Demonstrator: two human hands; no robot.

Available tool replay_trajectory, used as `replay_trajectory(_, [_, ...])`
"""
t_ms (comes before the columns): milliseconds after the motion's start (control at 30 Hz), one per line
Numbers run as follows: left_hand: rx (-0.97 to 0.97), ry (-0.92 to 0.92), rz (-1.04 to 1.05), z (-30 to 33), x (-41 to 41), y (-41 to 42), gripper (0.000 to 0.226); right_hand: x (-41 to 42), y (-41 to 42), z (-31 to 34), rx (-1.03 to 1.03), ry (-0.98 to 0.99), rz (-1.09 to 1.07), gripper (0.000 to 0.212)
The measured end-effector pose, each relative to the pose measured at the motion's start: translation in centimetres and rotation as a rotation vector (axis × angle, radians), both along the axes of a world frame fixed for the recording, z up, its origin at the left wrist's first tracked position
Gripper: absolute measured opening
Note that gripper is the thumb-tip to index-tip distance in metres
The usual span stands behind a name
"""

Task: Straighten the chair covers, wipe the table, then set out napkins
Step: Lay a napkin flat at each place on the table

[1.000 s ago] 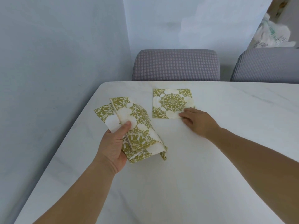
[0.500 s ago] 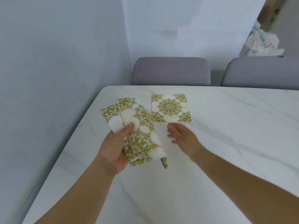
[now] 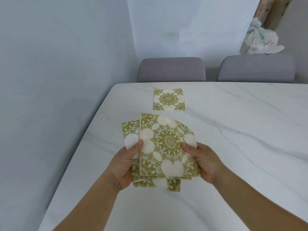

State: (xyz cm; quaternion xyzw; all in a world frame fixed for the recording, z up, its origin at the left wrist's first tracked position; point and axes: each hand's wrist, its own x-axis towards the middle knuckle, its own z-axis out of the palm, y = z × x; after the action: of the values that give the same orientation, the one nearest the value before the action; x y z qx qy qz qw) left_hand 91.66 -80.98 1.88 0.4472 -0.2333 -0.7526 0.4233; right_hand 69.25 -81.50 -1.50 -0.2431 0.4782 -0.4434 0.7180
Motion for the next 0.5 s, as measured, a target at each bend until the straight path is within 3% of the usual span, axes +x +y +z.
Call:
replay_trajectory(233, [0.015, -0.061, 0.059, 0.3, 0.3, 5.9, 0.033, -0.5, 5.6, 0.6, -0.096, 0.205, 0.005, 0.026])
replay_trajectory(333, [0.007, -0.072, 0.082, 0.3, 1.1, 7.4, 0.028, -0.4, 7.3, 0.8, -0.061, 0.113, -0.035, 0.023])
replay_trajectory(500, [-0.023, -0.099, 0.050, 0.6, 2.7, 8.9, 0.037, 0.2, 9.8, 1.0, 0.013, -0.027, -0.039, 0.038])
